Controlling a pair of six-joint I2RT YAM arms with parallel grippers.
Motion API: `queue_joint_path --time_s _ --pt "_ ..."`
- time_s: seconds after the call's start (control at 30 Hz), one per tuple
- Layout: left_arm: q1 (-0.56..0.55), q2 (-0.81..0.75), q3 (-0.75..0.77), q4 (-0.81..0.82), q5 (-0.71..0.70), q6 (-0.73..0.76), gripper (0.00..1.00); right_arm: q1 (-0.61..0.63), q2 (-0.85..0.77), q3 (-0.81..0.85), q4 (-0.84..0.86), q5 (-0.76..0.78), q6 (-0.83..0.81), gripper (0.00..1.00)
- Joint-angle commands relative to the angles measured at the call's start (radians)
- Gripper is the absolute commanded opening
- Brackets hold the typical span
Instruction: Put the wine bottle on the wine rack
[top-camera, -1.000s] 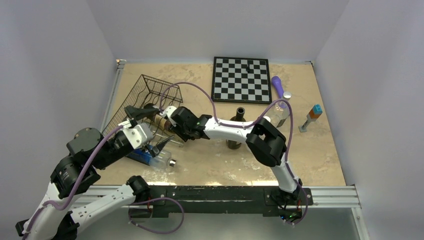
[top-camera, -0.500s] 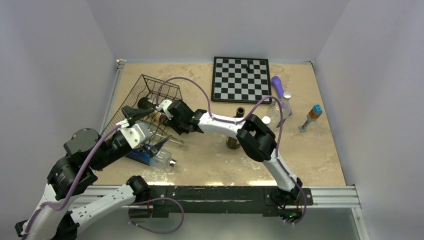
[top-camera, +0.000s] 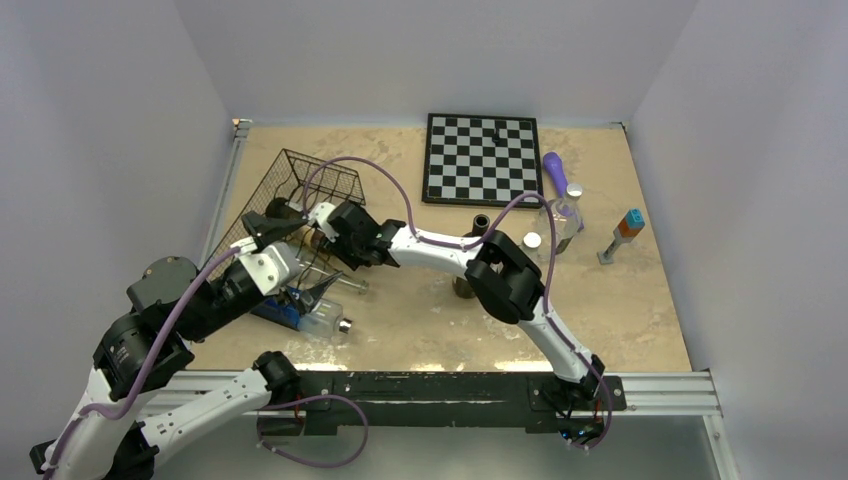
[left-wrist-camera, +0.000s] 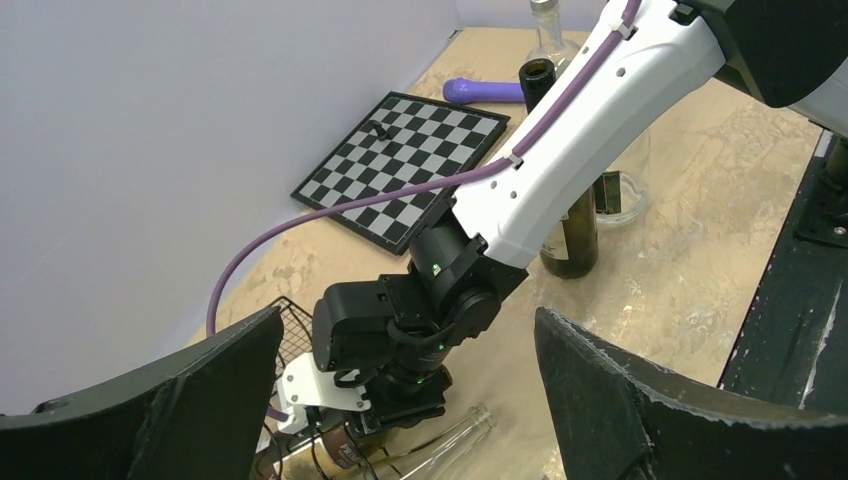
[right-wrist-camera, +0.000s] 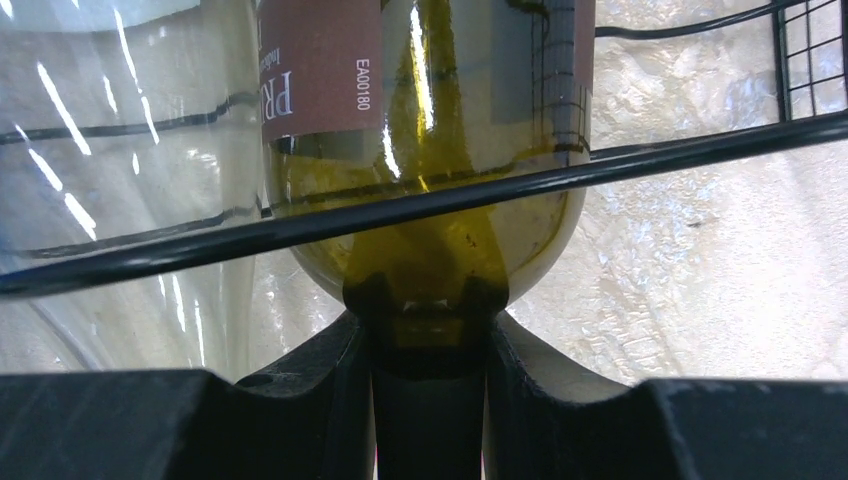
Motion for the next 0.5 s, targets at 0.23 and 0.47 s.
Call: queue_joint_path --time_s 0.23,0.47 --pt "-0.001 -0.005 0.008 0.013 -0.019 -0.023 0.99 0.018 -0.057 0.062 0.092 0.045 -0.014 0.58" --pt "-0.001 -0.016 -0.01 0.027 -0.013 -0.028 0.99 0.02 -0.109 0.028 0.055 0.045 -0.017 0.73"
